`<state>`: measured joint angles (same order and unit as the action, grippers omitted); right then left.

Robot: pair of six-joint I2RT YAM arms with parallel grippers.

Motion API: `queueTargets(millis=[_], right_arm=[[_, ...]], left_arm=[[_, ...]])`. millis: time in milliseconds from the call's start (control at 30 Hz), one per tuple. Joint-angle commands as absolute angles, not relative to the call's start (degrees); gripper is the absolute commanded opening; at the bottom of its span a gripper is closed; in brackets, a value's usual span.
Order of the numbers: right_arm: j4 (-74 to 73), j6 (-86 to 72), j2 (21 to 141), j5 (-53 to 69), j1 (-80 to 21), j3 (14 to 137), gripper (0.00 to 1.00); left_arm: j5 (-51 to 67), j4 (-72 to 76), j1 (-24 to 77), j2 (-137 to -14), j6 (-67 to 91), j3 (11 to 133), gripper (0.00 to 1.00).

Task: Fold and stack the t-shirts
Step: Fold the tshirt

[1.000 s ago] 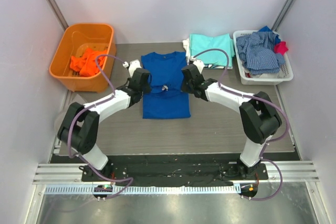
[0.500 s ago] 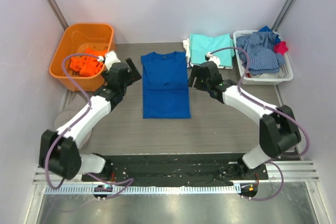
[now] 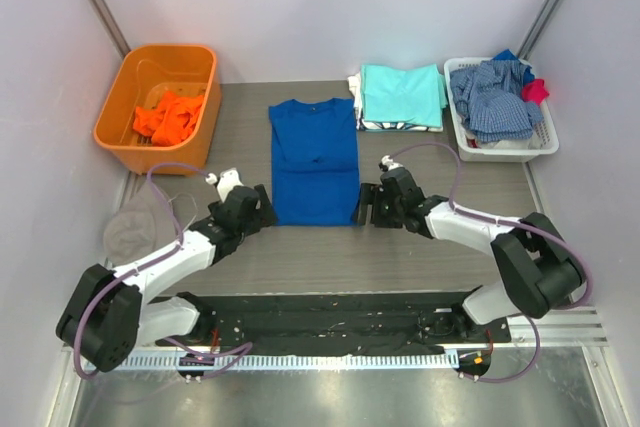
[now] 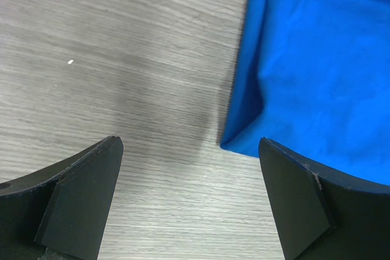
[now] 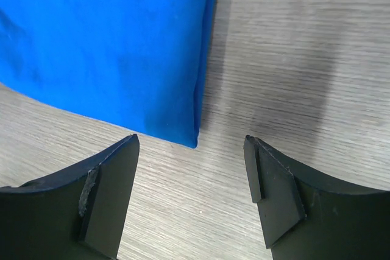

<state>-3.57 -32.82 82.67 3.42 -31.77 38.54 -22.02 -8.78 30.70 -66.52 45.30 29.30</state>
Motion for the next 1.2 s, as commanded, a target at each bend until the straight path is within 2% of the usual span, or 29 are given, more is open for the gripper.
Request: queueTargets(millis=[0,267,367,400,733,767,833,867,900,933,967,1000,1067,1100,1167], right_arm=[[4.22,-32.08,84.02,5.80,-31.90,39.02,0.77],[5.01,-31.55,86.92,6.15,-31.90,40.17,0.75],[5.19,-31.46,87.71,6.24,-31.82,40.25,0.74],[5.10,-31.29,87.89,6.24,-31.82,40.43,0.73],[5.01,-31.55,89.56,7.03,-31.90,40.78,0.71],[5.01,-31.55,89.73,7.55,-31.90,40.78,0.70],[5.27,-31.64,89.82,8.00,-31.90,40.52,0.65],[5.27,-31.81,89.74,8.17,-31.90,40.43,0.61],[5.27,-31.90,89.82,8.52,-31.90,40.26,0.52],[5.27,-31.99,89.82,8.70,-31.90,40.17,0.47],[5.27,-31.91,89.82,8.79,-31.90,39.99,0.42],[5.36,-31.99,89.65,9.14,-31.99,39.73,0.33],[4.93,-32.17,89.30,9.23,-32.08,39.73,0.20],[3.79,-32.34,88.34,9.23,-32.25,39.55,0.10],[2.56,-32.69,86.58,8.62,-33.04,39.11,0.03]], left_arm=[[-22.41,-0.89,30.67,-66.62,46.06,28.74,1.00],[-19.08,5.09,30.67,-72.33,45.62,29.71,0.99],[-17.76,6.59,30.67,-74.70,45.79,30.06,0.84],[-17.41,7.11,30.76,-75.23,45.79,30.06,0.76],[-14.33,10.45,30.76,-78.75,47.11,29.79,0.53],[-14.07,10.63,30.94,-79.19,47.54,29.62,0.47],[-13.36,11.16,30.94,-79.45,47.81,29.62,0.40],[-13.19,11.16,31.11,-79.63,47.90,29.71,0.31],[-13.01,11.16,31.11,-79.45,47.99,29.79,0.28],[-12.49,11.16,31.29,-79.28,48.08,29.71,0.24],[-12.31,11.08,31.38,-79.10,47.99,29.53,0.15],[-12.13,10.81,31.38,-78.58,47.99,29.53,0.10],[-11.69,9.68,31.55,-77.70,47.99,29.53,0.00],[-11.60,7.67,31.55,-77.09,47.99,29.44,0.00],[-11.51,5.90,31.90,-73.67,48.16,28.48,0.00]])
